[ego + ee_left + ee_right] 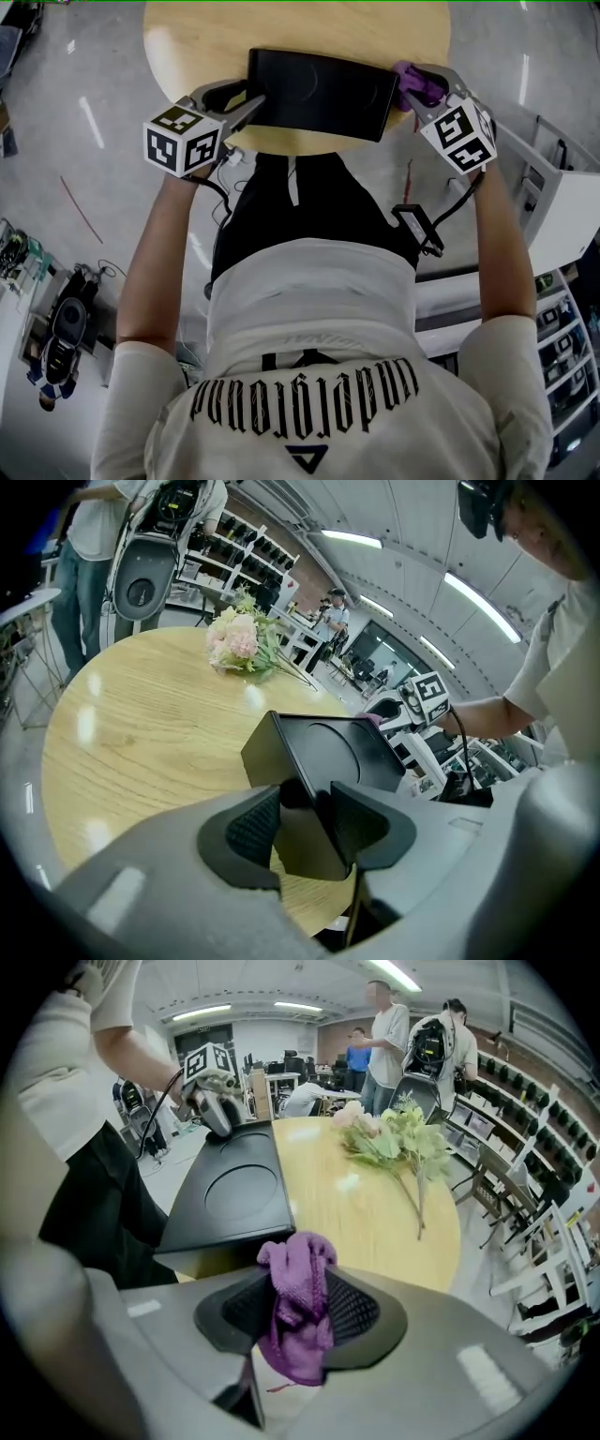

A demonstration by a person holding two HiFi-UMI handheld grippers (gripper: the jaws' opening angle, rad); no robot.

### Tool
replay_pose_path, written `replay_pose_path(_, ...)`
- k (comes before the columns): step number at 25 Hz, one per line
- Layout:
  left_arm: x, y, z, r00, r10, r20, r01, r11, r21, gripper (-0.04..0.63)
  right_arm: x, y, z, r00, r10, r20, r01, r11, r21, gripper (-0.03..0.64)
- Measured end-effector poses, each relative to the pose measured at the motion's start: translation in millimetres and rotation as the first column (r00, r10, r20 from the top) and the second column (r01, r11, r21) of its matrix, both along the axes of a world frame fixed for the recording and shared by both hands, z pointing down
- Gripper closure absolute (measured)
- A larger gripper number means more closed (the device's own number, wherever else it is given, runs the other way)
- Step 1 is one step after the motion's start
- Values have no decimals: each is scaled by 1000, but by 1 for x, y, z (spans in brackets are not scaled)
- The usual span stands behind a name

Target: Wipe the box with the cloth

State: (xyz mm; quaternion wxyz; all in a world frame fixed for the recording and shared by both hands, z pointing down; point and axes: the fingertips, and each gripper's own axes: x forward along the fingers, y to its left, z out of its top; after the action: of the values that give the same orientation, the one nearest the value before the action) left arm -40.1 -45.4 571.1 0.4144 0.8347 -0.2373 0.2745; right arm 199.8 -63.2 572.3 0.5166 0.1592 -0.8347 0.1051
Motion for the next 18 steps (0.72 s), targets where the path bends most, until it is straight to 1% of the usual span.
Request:
replay_pose_path(3,-1,0,-1,1000,-17,11,17,1000,1,412,-6,23,-2,1000,0,23,0,1000,-28,466)
replay_pose_path(7,-1,1,-2,999,-27,30,27,1000,3,413,-10,70,-2,999,9,42,-5,996,-92,466)
replay_pose_path(12,0,2,-1,998,-54,35,54,999,3,414,-13,117,0,997,-17,69,29,985,-172,466)
replay_pose_path(15,-4,2,-3,997,-65,33,65,998,5,415,-16,122,0,997,-44,66,56,981,-188,466)
replay_pose_path(18,-5,2,-5,998,-60,33,60,998,8,416,-12,101,0,996,-77,50,84,983,-161,466)
